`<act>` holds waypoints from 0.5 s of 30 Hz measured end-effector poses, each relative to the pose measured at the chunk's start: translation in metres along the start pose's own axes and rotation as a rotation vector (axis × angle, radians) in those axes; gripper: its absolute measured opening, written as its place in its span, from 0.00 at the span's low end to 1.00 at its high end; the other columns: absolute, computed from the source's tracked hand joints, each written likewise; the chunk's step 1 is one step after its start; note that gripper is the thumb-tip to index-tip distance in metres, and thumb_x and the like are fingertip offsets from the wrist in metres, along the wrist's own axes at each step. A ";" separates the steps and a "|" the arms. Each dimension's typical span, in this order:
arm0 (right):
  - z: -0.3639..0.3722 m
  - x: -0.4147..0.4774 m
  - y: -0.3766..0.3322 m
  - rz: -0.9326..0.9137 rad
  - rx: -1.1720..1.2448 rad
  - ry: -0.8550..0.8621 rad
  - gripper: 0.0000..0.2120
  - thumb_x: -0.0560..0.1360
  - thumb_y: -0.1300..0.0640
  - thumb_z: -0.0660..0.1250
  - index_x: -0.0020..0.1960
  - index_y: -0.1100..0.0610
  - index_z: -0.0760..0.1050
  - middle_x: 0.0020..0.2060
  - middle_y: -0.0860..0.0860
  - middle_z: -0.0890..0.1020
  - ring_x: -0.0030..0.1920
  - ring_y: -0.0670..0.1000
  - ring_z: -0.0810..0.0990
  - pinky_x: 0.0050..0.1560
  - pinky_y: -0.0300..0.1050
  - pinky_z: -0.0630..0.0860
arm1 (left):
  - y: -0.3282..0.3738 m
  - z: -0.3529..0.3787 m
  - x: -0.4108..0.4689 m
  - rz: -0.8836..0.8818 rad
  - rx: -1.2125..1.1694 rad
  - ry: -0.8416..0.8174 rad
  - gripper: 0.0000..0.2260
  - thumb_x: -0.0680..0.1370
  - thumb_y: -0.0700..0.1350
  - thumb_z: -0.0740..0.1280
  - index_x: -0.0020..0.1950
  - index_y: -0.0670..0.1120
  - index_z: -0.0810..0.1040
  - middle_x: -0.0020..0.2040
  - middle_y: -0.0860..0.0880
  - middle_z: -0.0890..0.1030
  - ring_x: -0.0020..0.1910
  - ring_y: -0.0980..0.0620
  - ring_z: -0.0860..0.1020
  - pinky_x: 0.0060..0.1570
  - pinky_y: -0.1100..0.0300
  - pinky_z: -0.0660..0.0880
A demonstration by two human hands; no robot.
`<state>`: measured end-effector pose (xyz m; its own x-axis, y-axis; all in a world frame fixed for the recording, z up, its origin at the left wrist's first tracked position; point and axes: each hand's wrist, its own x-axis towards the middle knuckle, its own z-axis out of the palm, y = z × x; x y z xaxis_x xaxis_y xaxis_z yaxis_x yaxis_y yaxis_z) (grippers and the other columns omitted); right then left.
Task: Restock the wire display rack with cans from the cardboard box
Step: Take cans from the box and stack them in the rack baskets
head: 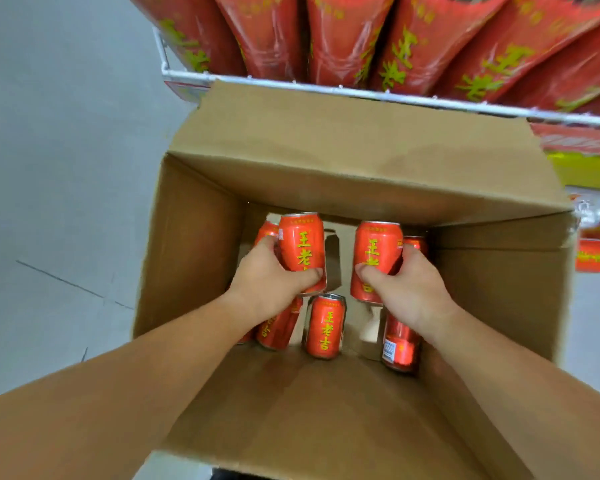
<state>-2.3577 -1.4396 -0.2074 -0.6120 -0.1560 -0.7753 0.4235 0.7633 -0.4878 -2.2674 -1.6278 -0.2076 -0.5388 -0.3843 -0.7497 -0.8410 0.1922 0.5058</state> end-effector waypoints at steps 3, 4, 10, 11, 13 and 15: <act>-0.020 -0.046 -0.032 -0.043 0.012 0.030 0.19 0.72 0.46 0.74 0.57 0.48 0.70 0.42 0.41 0.75 0.40 0.40 0.75 0.37 0.36 0.68 | 0.029 -0.027 -0.042 0.027 -0.048 0.004 0.28 0.66 0.54 0.81 0.61 0.53 0.74 0.52 0.54 0.82 0.51 0.56 0.82 0.56 0.53 0.79; -0.027 -0.062 -0.044 -0.054 0.011 0.041 0.18 0.72 0.46 0.74 0.56 0.49 0.70 0.42 0.41 0.76 0.40 0.41 0.75 0.37 0.37 0.69 | 0.040 -0.036 -0.057 0.037 -0.050 0.003 0.29 0.65 0.54 0.81 0.61 0.53 0.73 0.52 0.54 0.82 0.51 0.56 0.82 0.57 0.53 0.79; -0.084 -0.167 -0.119 -0.138 0.042 0.077 0.17 0.71 0.47 0.74 0.54 0.49 0.72 0.42 0.42 0.78 0.41 0.38 0.76 0.37 0.35 0.69 | 0.118 -0.102 -0.157 0.123 -0.048 0.012 0.27 0.66 0.50 0.81 0.60 0.55 0.72 0.52 0.55 0.81 0.51 0.57 0.80 0.55 0.56 0.78; -0.095 -0.187 -0.131 -0.148 0.054 0.084 0.16 0.71 0.46 0.74 0.54 0.48 0.72 0.42 0.42 0.79 0.41 0.39 0.77 0.37 0.36 0.70 | 0.132 -0.114 -0.175 0.138 -0.052 0.006 0.28 0.66 0.51 0.81 0.61 0.55 0.72 0.52 0.55 0.81 0.51 0.56 0.81 0.55 0.56 0.78; -0.120 -0.226 -0.160 -0.172 0.081 0.114 0.14 0.71 0.46 0.74 0.52 0.47 0.72 0.43 0.44 0.80 0.42 0.41 0.78 0.39 0.39 0.71 | 0.162 -0.144 -0.212 0.184 -0.064 0.001 0.25 0.65 0.51 0.82 0.56 0.58 0.73 0.50 0.57 0.81 0.49 0.57 0.82 0.54 0.57 0.79; -0.146 -0.267 -0.188 -0.199 0.101 0.148 0.14 0.72 0.45 0.73 0.53 0.48 0.73 0.45 0.44 0.81 0.44 0.44 0.79 0.40 0.41 0.72 | 0.194 -0.176 -0.253 0.237 -0.051 0.006 0.23 0.67 0.50 0.82 0.54 0.58 0.71 0.48 0.58 0.81 0.47 0.60 0.81 0.48 0.62 0.78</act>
<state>-2.3719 -1.4504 0.1499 -0.7780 -0.1976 -0.5964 0.3449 0.6592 -0.6682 -2.2860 -1.6522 0.1551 -0.7206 -0.3391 -0.6047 -0.6870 0.2323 0.6885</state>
